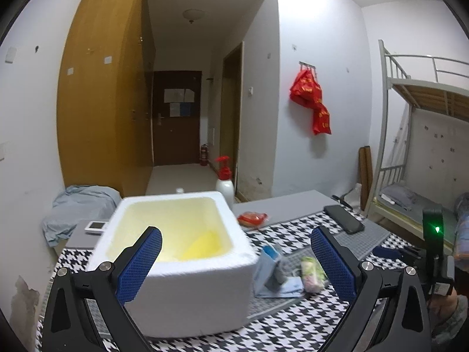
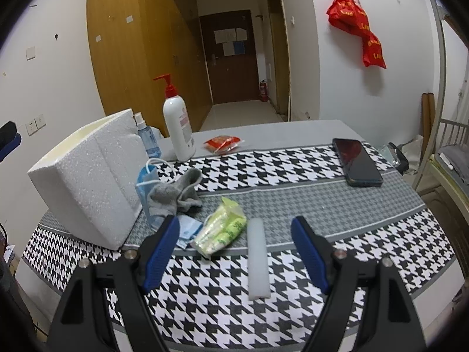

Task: Organize soft objects
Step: 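Move both tools back toward the remaining items on the table, then close the left tool on the green packet while the right tool grasps the white foam stick, then lift the green packet and foam stick and carry both toward the foam box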

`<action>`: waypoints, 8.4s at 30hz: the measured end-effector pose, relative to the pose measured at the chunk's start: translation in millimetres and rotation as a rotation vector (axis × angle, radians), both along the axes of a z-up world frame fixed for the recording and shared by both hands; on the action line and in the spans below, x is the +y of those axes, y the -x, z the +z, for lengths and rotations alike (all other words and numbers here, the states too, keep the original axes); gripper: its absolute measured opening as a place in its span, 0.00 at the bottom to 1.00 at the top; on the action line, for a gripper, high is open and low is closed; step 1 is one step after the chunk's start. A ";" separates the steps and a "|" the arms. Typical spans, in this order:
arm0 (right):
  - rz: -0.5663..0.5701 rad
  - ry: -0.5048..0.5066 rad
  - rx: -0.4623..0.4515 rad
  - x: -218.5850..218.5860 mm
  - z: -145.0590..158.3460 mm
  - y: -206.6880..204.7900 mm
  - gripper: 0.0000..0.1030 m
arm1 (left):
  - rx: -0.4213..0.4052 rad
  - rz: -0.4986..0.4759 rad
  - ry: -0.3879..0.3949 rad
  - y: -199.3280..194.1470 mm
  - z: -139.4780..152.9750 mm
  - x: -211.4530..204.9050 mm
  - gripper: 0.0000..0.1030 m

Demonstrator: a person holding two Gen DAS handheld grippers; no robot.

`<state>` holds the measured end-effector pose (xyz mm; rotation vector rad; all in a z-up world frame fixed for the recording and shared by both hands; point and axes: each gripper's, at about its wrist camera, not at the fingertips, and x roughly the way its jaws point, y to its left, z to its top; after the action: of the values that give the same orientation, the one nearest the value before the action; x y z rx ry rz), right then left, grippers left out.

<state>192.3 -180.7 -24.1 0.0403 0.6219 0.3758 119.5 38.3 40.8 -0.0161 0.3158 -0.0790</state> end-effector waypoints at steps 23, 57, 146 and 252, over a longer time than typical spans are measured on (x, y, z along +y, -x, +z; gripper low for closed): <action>0.035 0.014 0.009 -37.8 -25.4 20.0 0.79 | 0.053 -0.103 -0.020 3.9 -50.0 -62.7 0.99; 0.045 0.023 0.055 -61.2 -48.4 11.0 0.79 | 0.198 -0.182 -0.057 -49.9 -100.2 -101.7 0.99; 0.103 0.157 0.178 -8.5 -65.3 -28.1 0.47 | 0.334 -0.338 0.045 -92.9 -116.4 -99.1 0.27; 0.229 -0.034 -0.195 68.7 87.1 30.1 0.17 | 0.024 0.014 -0.093 24.0 1.5 7.7 0.27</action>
<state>162.2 -112.0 63.0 -0.0355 0.4279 0.6045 95.5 46.1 42.3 0.0725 0.3427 -0.0500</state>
